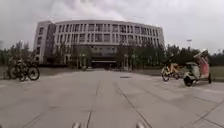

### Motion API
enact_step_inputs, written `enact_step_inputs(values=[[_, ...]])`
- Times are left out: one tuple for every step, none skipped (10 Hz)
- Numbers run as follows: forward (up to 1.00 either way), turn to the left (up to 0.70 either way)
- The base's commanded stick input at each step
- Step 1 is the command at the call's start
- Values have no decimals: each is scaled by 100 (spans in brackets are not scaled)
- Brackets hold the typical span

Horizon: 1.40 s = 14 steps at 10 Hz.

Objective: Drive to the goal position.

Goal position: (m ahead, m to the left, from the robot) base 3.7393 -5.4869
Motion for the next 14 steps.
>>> enact_step_inputs(values=[[50,0],[50,0],[50,0],[50,0],[50,0],[50,0],[50,0],[50,0],[50,0],[50,0],[50,0],[50,0],[50,0],[50,0]])
